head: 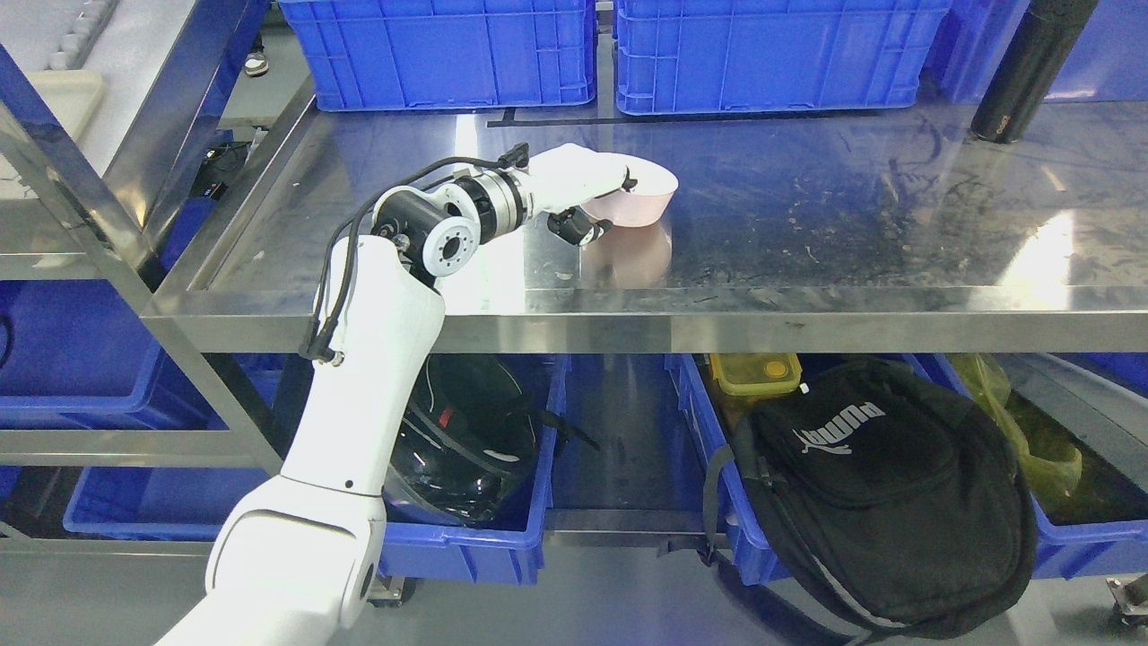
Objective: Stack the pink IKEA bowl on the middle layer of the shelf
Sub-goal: 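Lift the pink bowl off the shelf with the left hand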
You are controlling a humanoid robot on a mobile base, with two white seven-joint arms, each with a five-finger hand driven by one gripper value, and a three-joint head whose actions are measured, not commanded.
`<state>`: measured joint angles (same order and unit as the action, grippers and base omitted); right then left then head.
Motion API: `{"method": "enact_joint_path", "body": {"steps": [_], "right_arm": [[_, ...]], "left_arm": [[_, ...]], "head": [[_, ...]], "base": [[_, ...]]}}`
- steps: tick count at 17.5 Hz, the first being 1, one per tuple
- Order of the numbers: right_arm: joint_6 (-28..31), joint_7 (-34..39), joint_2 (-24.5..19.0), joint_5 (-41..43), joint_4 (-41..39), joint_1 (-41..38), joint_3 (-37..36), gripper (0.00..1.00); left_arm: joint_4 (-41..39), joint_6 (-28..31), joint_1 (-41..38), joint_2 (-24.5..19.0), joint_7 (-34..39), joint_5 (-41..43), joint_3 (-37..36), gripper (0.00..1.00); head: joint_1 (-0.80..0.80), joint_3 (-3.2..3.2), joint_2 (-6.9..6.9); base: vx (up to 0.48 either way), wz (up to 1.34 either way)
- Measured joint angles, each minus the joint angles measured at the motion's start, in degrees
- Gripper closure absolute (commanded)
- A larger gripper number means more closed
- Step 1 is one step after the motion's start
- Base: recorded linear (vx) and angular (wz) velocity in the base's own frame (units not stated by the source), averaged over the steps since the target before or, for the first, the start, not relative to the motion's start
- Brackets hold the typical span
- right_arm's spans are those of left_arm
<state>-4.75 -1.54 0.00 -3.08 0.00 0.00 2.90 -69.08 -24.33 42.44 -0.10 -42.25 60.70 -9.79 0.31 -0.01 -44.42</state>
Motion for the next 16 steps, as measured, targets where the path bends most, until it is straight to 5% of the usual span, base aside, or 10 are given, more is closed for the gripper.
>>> {"method": "enact_joint_path", "body": {"steps": [16], "right_arm": [[0.0,-0.03,0.0,0.0,0.0,-0.01,0.0,0.0]], "left_arm": [[-14.79,-15.05,-6.06,0.08,-2.5,-11.48,10.21,1.0]], "head": [[0.0,0.0,0.0]], "base": [[-0.028,0.26]]}}
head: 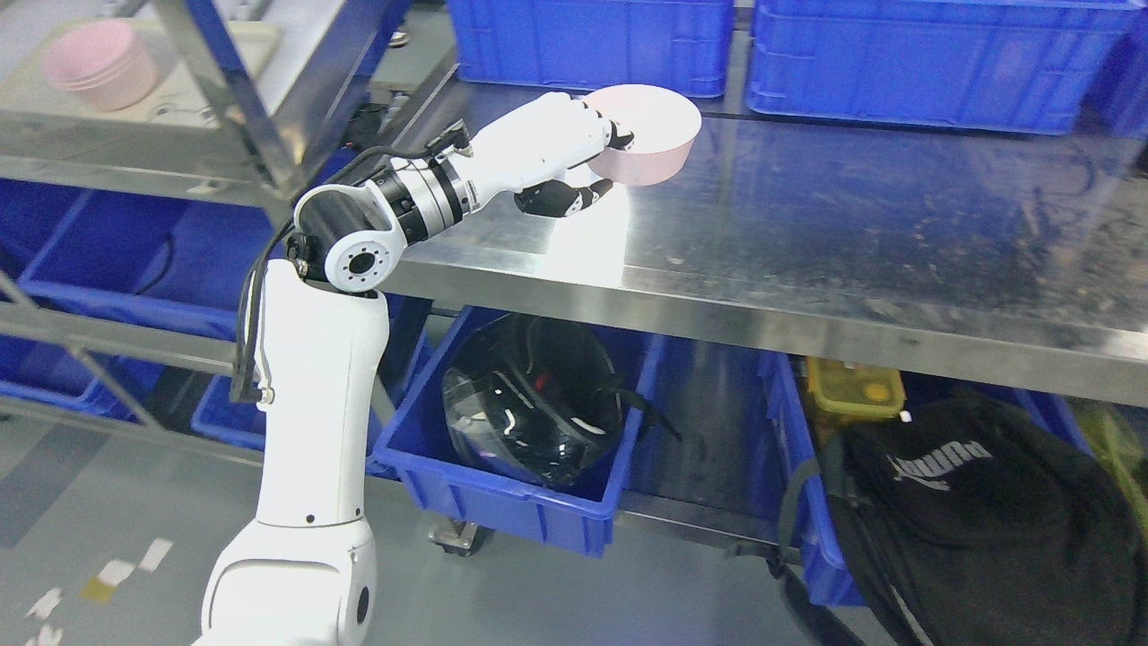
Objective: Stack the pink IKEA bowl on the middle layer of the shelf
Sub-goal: 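Lift the pink bowl off the shelf with the left hand, then hold the pink bowl raised in the left hand while turning to the other shelf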
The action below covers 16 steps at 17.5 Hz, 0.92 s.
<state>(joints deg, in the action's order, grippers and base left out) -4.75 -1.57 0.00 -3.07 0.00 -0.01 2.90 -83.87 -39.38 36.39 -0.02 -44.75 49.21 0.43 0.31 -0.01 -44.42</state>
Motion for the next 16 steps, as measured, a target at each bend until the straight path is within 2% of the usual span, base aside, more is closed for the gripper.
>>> {"method": "enact_joint_path", "body": {"steps": [8,16], "right_arm": [[0.0,-0.23,0.0,0.0,0.0,0.03,0.0,0.0],[0.0,0.16,0.0,0.0,-0.01,0.03,0.0,0.0]], "left_arm": [[-3.39,-0.64,-1.69,0.01,0.25,-0.79,-0.13,1.0],[-5.22,-1.94,-3.38,0.01,0.34,-1.56,-0.55,0.99]], "head": [[0.0,0.0,-0.01],[0.0,0.0,-0.02]], "base": [[-0.035,1.3],[0.055,1.23]]}}
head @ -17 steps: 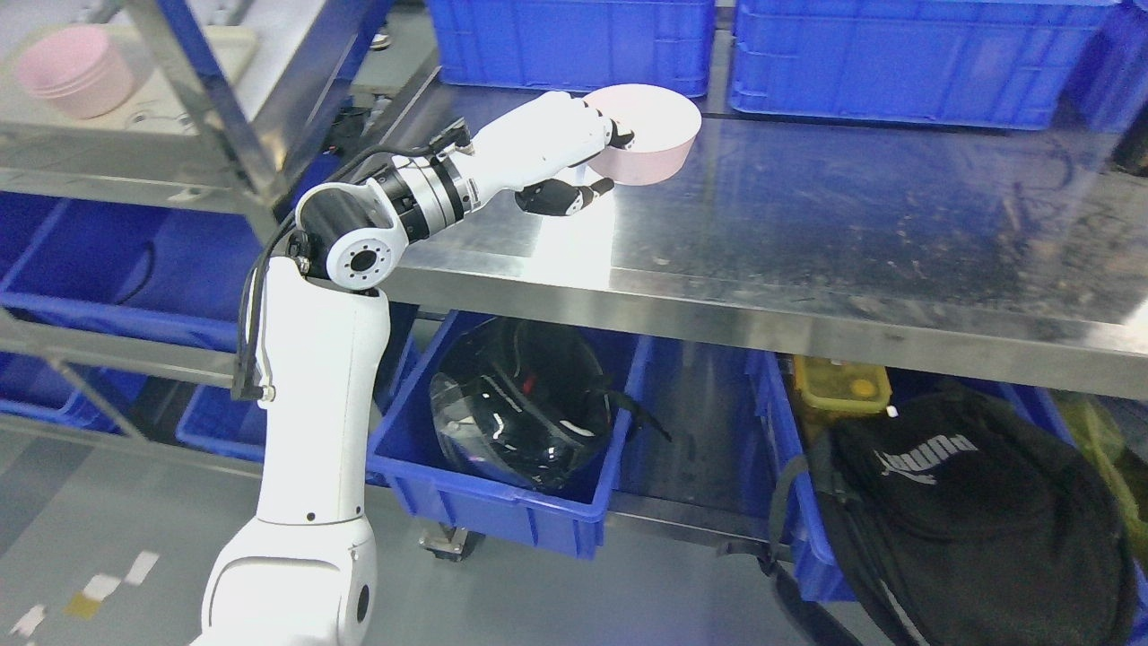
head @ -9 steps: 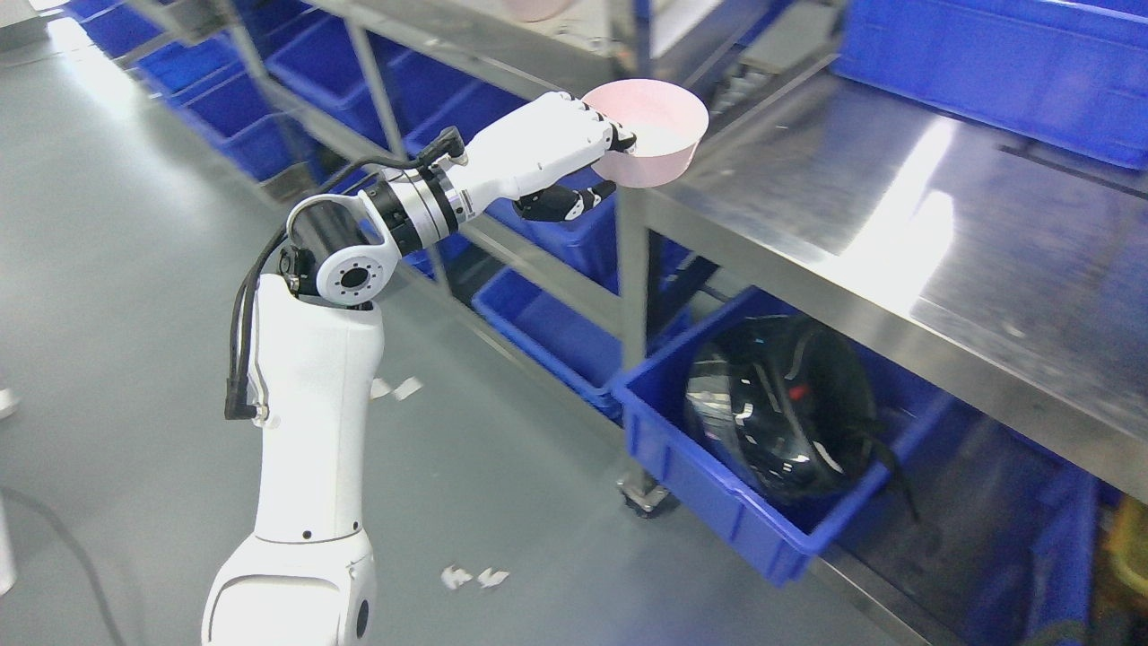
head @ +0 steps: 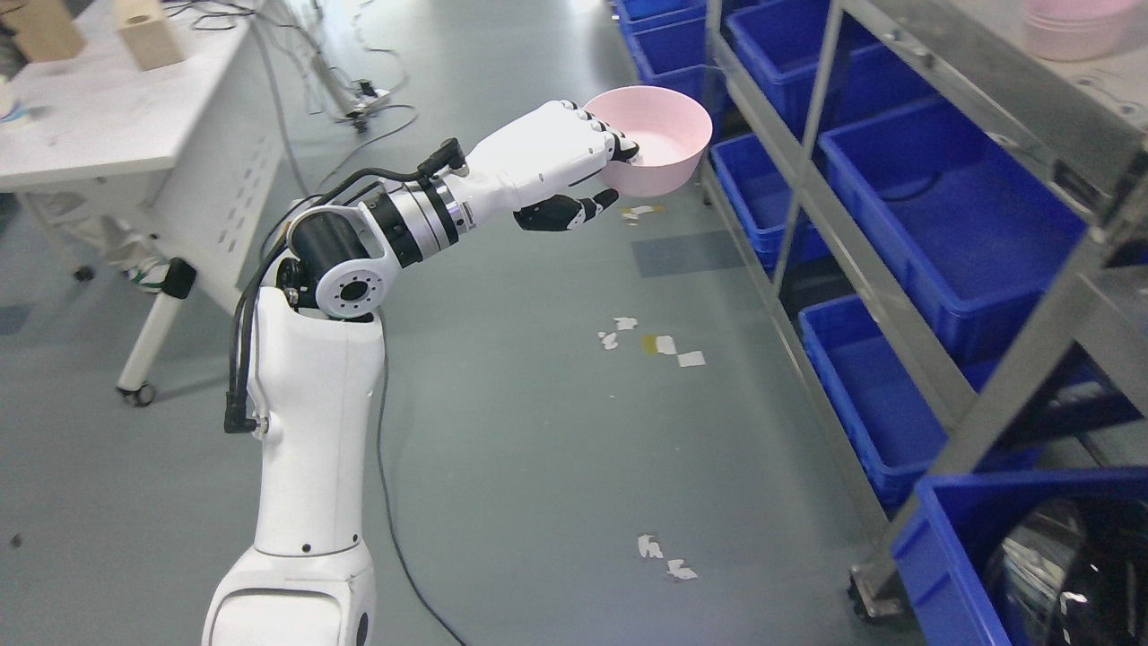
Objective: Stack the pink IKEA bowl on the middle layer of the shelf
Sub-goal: 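Hold the pink bowl raised in the left hand while turning to the other shelf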
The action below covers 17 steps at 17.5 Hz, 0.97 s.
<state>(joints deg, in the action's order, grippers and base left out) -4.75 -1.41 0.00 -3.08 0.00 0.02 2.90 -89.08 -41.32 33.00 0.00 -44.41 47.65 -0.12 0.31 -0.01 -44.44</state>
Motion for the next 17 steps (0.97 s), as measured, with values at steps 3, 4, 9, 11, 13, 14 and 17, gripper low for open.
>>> {"method": "enact_joint_path", "body": {"steps": [3,4,9,11,13,14,17], "right_arm": [[0.0,0.06,0.0,0.0,0.0,-0.02,0.0,0.0],[0.0,0.12,0.0,0.0,0.0,-0.02,0.0,0.0],[0.0,0.3,0.0,0.0,0.0,-0.03,0.0,0.0],[0.0,0.04,0.0,0.0,0.0,-0.03,0.0,0.0],[0.0,-0.07,0.0,0.0,0.0,-0.03,0.0,0.0],[0.0,-0.07,0.0,0.0,0.0,-0.03,0.0,0.0],[0.0,-0.07,0.0,0.0,0.0,-0.02,0.0,0.0]], "left_arm": [[-0.84,-0.98,-1.1,0.01,0.01,-0.96,-0.66,0.99],[-1.04,-1.13,-1.35,0.01,0.01,-1.15,-0.8,0.99],[-1.84,-1.39,-2.25,0.01,0.01,-1.93,-1.45,0.99],[-2.09,-1.46,-2.51,0.01,0.02,-2.17,-1.68,0.99],[-2.34,-1.46,-2.71,0.01,0.02,-2.35,-1.9,0.99],[-2.42,-1.47,-2.75,0.01,0.02,-2.4,-1.96,0.99],[-2.64,-1.47,-2.89,0.01,0.02,-2.52,-2.17,0.98]], "head": [[0.0,0.0,0.0],[0.0,0.0,0.0],[0.0,0.0,0.0],[0.0,0.0,0.0],[0.0,0.0,0.0],[0.0,0.0,0.0],[0.0,0.0,0.0]], "base": [[0.124,0.55],[0.174,0.31],[0.234,0.02],[0.287,-0.13],[0.301,-0.09],[0.314,-0.05],[0.321,0.03]]}}
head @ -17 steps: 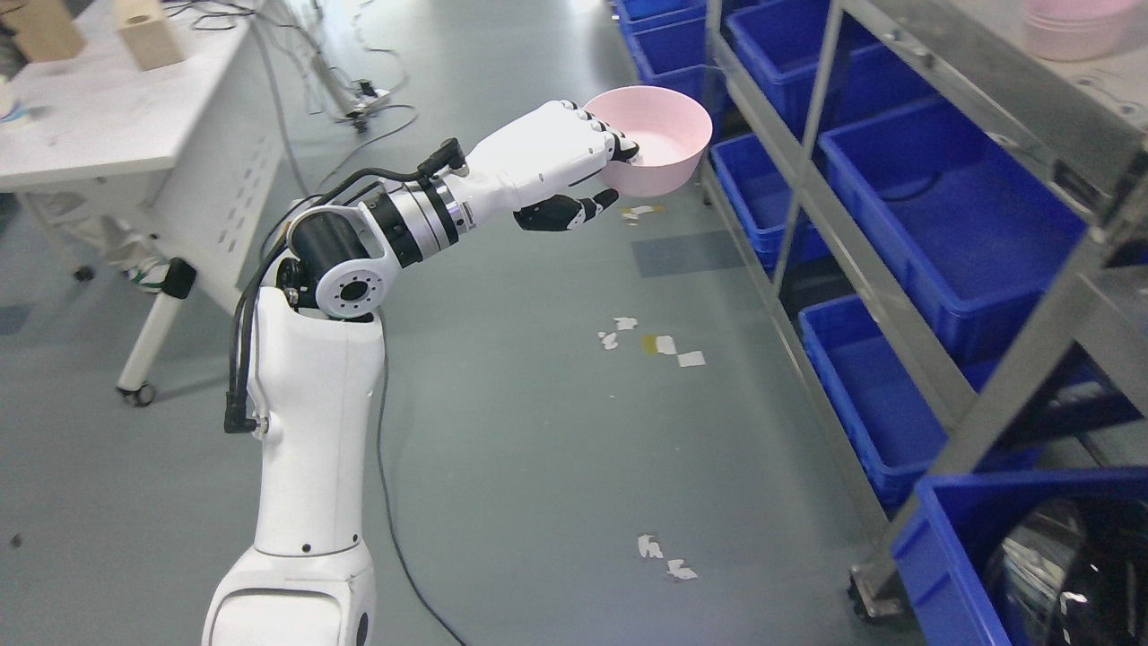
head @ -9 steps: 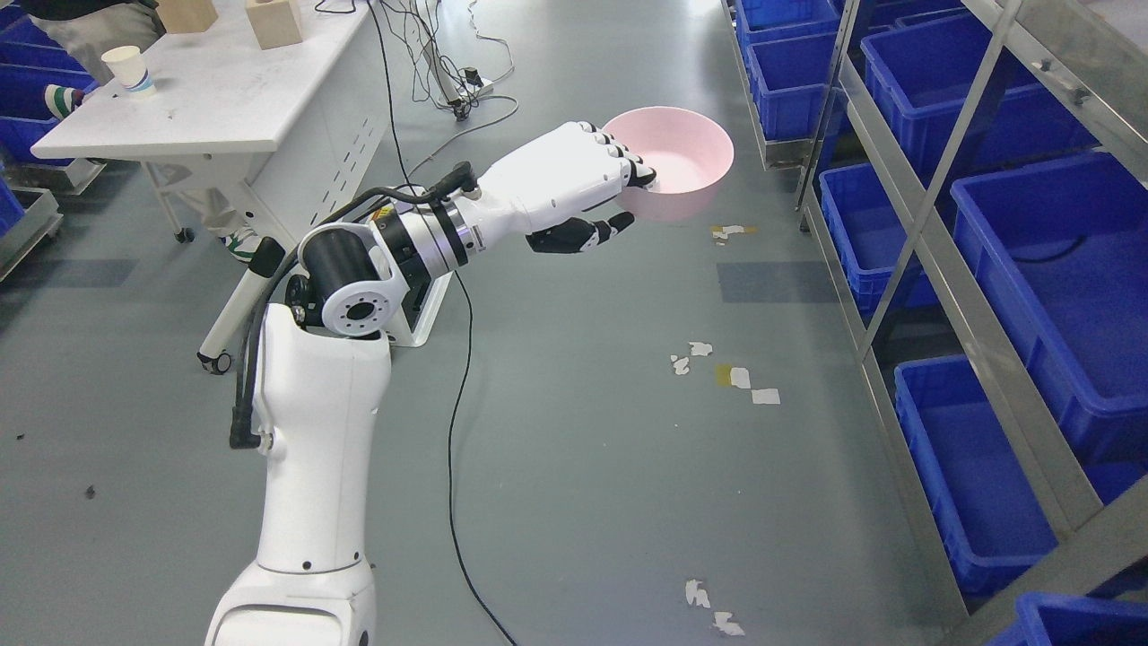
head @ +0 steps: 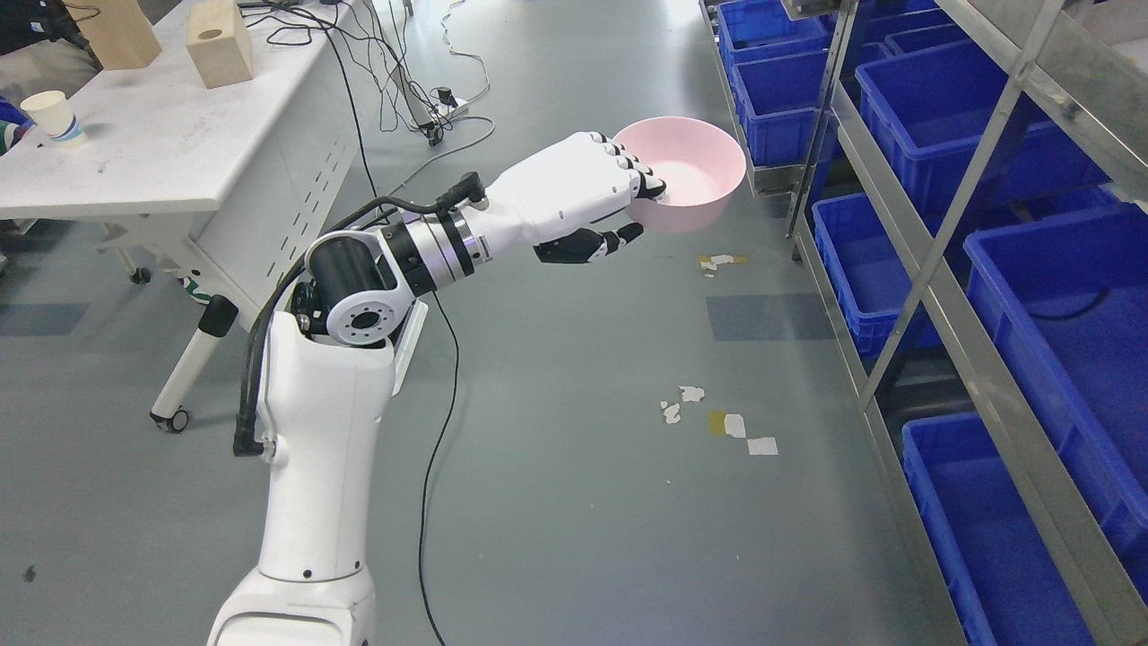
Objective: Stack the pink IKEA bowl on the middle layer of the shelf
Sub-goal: 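Hold the pink bowl raised in the left hand while turning to the other shelf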
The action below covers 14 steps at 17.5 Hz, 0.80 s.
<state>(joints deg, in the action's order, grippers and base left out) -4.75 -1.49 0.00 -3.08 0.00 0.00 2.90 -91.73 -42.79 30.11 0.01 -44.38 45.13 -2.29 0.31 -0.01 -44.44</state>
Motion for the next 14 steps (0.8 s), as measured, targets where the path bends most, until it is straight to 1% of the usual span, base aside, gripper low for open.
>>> {"method": "enact_joint_path", "body": {"steps": [6,14], "right_arm": [[0.0,-0.01,0.0,0.0,0.0,0.0,0.0,0.0],[0.0,-0.01,0.0,0.0,0.0,0.0,0.0,0.0]], "left_arm": [[-0.33,-0.33,-0.1,0.0,0.0,-0.09,-0.29,0.98],[-0.55,-0.39,-0.12,-0.01,0.0,-0.12,-0.48,0.98]], "head": [[0.0,0.0,0.0],[0.0,0.0,0.0]], "base": [[0.291,0.12],[0.302,0.28]]}}
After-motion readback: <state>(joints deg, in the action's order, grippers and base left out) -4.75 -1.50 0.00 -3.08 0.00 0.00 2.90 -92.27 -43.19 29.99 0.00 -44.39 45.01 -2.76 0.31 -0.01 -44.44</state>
